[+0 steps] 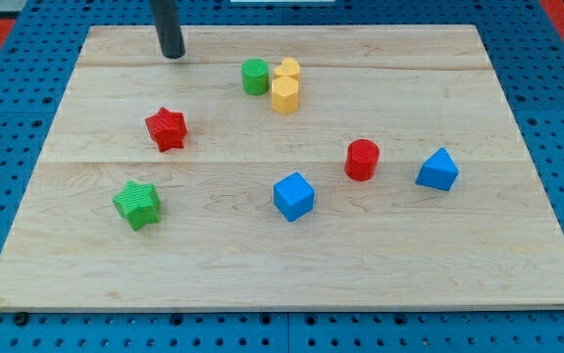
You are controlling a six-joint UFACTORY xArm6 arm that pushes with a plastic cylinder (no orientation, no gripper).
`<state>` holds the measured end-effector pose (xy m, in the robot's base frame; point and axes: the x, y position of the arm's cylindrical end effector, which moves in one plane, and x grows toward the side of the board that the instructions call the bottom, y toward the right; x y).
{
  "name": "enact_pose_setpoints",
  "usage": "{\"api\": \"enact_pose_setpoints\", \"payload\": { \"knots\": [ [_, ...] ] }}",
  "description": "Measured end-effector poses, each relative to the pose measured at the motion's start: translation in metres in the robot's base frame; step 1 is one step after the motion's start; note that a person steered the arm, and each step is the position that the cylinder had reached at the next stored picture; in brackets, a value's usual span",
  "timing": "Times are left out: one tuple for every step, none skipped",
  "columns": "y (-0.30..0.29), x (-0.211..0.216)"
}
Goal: Move the red star to the right of the board
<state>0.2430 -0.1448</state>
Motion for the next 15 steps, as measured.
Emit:
{"api": "enact_pose_setpoints", "payload": {
  "knots": [
    [0.024,0.029],
    [0.043,0.048],
    [0.051,0.049],
    [0.054,0.049],
    [0.063,0.049],
    [0.068,0.049],
    [0.072,0.049],
    [0.066,0.049],
    [0.010,0.030],
    [-0.132,0.018],
    [-0.160,0.024],
    [-0.159,0.090],
    [-0.145,0.162],
    [-0.090,0.171],
    [-0.014,0.164]
  ]
}}
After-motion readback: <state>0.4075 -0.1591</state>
